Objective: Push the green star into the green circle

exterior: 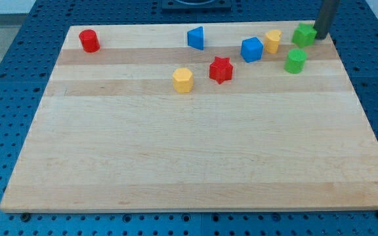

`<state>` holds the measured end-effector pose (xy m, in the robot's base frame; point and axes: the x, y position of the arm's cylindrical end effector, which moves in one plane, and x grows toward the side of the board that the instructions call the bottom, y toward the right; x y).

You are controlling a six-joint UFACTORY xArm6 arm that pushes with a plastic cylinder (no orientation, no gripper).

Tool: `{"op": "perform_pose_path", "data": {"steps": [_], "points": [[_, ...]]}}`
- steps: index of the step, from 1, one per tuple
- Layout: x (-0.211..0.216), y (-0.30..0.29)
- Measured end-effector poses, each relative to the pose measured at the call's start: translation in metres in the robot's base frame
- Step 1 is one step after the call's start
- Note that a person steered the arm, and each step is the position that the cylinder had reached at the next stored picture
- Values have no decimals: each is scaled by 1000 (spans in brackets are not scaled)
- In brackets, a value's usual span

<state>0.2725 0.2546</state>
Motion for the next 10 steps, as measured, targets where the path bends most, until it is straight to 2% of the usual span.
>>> {"op": "perform_pose_path", "data": {"steps": [1, 2, 3, 4, 5, 7, 8, 9, 10], "points": [[81, -43], [128, -58], [119, -47], [70, -15], [-24, -8], [-81, -23], [-81, -23], [-58, -41], [67, -51]]}}
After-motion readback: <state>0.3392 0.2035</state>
